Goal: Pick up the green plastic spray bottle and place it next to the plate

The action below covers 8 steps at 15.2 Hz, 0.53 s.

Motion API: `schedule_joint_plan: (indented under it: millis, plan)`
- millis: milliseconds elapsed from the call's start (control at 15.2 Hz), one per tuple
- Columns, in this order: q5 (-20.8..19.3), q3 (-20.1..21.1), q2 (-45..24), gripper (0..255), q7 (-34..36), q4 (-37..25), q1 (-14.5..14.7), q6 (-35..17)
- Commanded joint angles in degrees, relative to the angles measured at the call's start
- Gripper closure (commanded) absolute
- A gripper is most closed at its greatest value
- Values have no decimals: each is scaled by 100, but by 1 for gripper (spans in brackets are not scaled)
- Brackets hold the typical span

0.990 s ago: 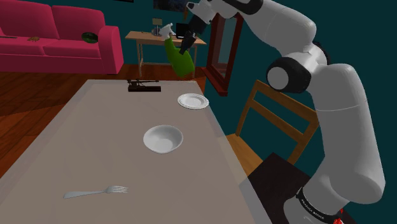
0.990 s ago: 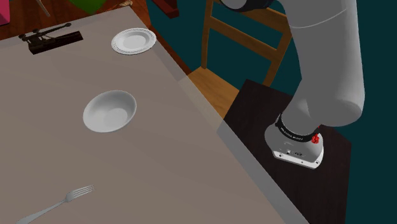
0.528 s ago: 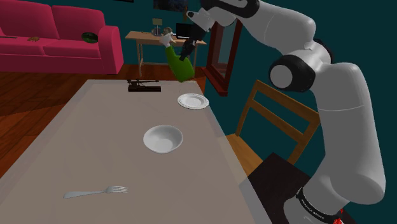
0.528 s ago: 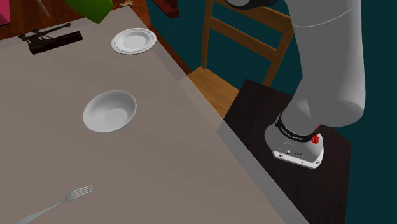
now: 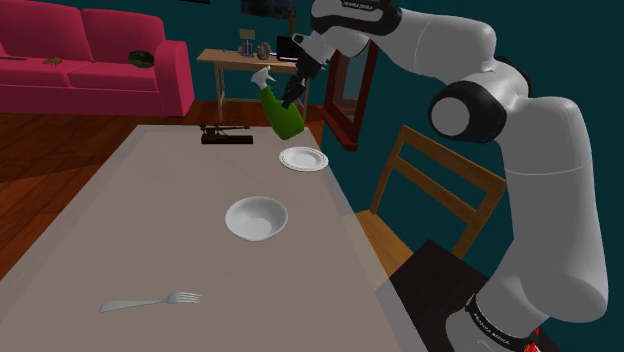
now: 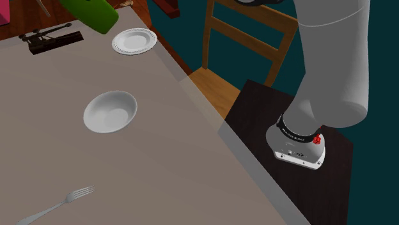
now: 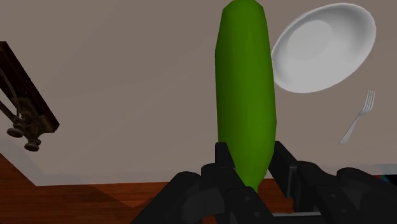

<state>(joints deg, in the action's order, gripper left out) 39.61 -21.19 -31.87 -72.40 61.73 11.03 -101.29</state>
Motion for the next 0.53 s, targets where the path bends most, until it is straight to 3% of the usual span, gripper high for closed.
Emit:
schedule_joint_plan:
  millis: [0,462]
  plan:
    - [5,0,46,255,-82,227,52,-166]
    - [60,16,113,255,-355,850,157,-651]
